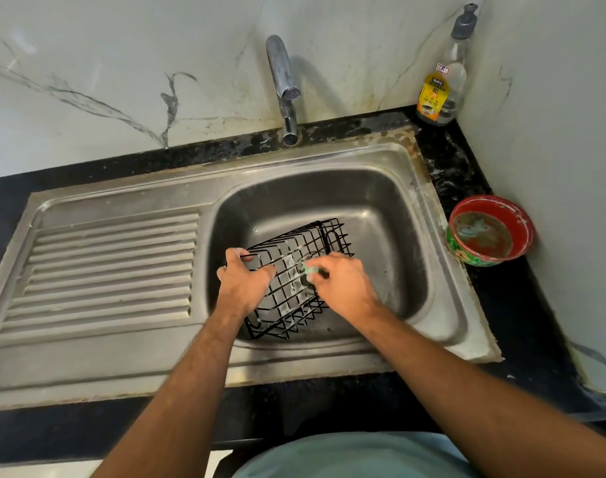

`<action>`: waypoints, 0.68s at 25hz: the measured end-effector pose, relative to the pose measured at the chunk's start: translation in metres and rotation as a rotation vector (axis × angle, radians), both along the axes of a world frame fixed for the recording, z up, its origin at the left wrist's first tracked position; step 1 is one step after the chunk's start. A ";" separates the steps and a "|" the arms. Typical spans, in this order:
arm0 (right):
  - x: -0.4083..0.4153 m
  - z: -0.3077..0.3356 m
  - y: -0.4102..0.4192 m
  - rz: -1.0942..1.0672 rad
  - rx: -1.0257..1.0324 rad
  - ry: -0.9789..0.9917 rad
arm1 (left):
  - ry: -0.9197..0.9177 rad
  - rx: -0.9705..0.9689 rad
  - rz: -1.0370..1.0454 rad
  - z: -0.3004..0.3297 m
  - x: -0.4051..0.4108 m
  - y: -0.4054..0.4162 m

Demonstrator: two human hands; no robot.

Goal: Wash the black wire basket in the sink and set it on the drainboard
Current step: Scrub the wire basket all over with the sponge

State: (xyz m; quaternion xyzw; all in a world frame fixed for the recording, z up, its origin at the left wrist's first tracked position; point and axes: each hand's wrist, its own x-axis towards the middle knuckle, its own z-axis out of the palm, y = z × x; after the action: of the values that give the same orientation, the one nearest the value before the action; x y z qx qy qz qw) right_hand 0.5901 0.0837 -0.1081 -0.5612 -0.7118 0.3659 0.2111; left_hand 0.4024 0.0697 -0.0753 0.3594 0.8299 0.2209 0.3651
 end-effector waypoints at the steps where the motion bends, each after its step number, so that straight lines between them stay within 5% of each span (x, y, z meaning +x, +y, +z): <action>1: -0.003 0.004 0.006 -0.009 0.030 0.027 | 0.006 -0.002 0.001 0.002 0.002 0.000; 17: 0.001 -0.006 -0.009 -0.039 -0.095 0.059 | -0.010 -0.010 0.024 0.000 -0.001 0.003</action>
State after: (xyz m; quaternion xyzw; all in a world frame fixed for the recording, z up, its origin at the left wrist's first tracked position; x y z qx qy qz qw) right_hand 0.5915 0.0746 -0.1145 -0.5731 -0.6762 0.4114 0.2124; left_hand 0.4009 0.0729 -0.0750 0.3465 0.8333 0.2230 0.3684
